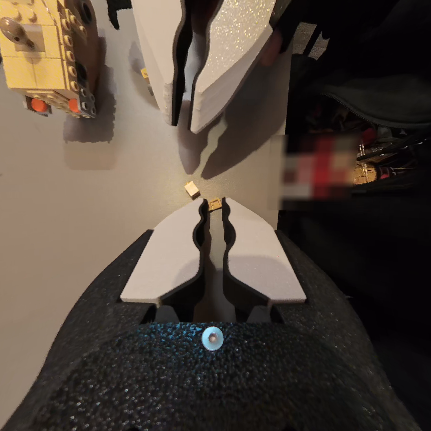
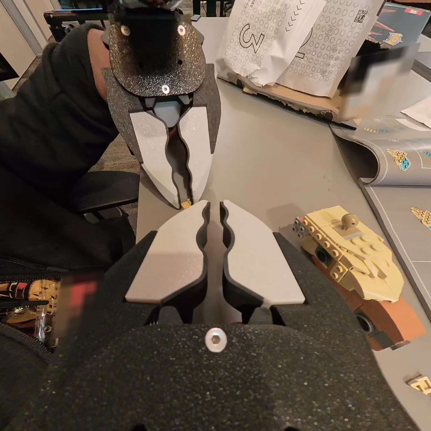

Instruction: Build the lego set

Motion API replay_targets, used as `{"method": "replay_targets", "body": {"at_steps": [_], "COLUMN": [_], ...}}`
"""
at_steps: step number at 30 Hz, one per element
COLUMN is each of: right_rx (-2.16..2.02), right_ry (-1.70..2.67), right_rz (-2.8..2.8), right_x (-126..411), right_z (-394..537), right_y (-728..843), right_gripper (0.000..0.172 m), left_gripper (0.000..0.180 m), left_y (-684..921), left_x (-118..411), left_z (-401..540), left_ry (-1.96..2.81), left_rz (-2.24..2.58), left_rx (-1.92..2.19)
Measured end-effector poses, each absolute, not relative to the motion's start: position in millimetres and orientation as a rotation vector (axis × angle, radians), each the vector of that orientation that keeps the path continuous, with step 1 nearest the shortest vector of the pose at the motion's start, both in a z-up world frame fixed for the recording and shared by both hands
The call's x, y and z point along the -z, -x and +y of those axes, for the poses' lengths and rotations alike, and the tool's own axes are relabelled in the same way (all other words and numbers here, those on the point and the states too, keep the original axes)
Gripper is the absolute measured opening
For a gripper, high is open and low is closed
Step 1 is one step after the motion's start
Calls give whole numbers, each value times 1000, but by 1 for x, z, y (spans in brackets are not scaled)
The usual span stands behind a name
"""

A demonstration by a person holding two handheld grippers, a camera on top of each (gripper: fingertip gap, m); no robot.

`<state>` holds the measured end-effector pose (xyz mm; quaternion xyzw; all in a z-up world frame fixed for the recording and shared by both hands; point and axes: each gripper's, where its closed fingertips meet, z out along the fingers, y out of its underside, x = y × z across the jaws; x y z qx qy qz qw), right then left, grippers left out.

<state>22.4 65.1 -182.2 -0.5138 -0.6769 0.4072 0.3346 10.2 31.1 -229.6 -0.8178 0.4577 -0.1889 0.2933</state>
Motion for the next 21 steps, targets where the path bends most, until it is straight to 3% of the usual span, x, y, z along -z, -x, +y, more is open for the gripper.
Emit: {"method": "replay_targets", "body": {"at_steps": [10, 21], "right_rx": [-1227, -961], "right_ry": [1145, 948], "right_rz": [-1538, -1379], "right_x": [142, 121], "right_z": [59, 68], "right_y": [-30, -35], "right_gripper": [9, 14], "left_gripper": [11, 10], "left_y": [-23, -29], "left_x": [157, 116], "left_z": [63, 73], "left_ry": [1807, 1578], "left_rz": [818, 479], "left_rx": [838, 1257]}}
